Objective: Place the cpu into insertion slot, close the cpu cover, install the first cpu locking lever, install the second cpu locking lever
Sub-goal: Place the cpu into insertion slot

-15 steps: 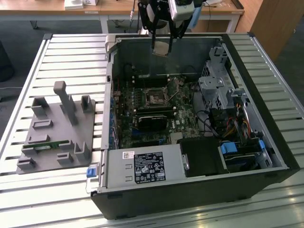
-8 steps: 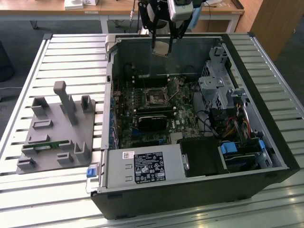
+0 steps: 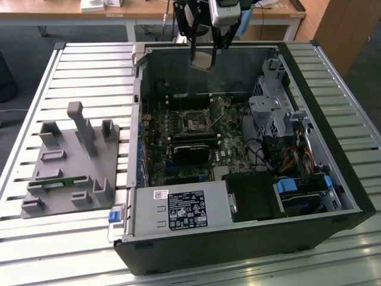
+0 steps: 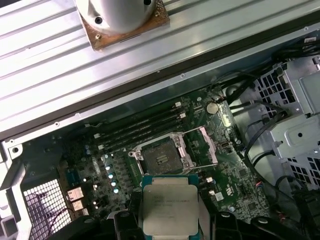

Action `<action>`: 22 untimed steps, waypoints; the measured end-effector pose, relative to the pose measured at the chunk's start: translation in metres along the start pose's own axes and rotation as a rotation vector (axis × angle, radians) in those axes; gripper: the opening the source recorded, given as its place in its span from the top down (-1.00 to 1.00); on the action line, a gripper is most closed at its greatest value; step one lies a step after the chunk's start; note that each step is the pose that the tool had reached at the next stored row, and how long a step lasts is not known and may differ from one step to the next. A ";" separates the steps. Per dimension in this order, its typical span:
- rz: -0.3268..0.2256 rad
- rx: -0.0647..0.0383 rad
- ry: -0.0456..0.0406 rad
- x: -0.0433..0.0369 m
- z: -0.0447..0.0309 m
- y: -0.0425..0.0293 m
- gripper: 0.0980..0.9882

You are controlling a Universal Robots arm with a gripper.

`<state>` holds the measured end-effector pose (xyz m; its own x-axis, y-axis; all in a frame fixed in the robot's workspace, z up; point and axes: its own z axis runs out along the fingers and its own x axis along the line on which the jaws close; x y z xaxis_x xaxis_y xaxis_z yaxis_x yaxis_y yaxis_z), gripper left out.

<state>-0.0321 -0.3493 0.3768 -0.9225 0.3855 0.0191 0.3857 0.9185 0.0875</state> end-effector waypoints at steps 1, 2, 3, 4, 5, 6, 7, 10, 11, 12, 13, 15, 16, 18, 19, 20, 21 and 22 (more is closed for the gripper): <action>0.004 0.000 -0.0004 0.0000 0.0000 0.0000 0.03; 0.008 0.000 -0.0007 0.0000 0.0000 0.0000 0.03; 0.012 0.000 -0.0010 0.0000 0.0000 0.0000 0.03; 0.016 0.000 -0.0014 0.0000 0.0000 0.0000 0.03; 0.020 0.000 -0.0018 0.0000 0.0000 0.0000 0.03; 0.024 0.000 -0.0021 0.0000 0.0000 0.0000 0.03; 0.028 -0.001 -0.0025 0.0000 0.0000 0.0000 0.03; 0.040 -0.001 -0.0035 0.0000 0.0000 0.0000 0.03; 0.044 -0.001 -0.0039 0.0000 0.0000 0.0000 0.03; 0.048 -0.001 -0.0042 0.0000 0.0000 0.0000 0.03; 0.052 -0.001 -0.0046 0.0000 0.0000 0.0000 0.03; 0.061 -0.001 -0.0054 0.0000 0.0000 0.0000 0.03; 0.065 -0.001 -0.0057 0.0000 0.0000 0.0000 0.03; 0.074 -0.001 -0.0065 0.0000 0.0000 0.0000 0.03; 0.078 -0.001 -0.0068 0.0000 0.0000 0.0000 0.03; 0.082 -0.002 -0.0072 0.0000 0.0001 0.0000 0.03; 0.086 -0.002 -0.0076 0.0000 0.0001 0.0000 0.03; 0.091 -0.002 -0.0079 0.0000 0.0001 0.0000 0.03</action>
<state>-0.0321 -0.3493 0.3767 -0.8835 0.4680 0.0192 0.4678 0.8795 0.0875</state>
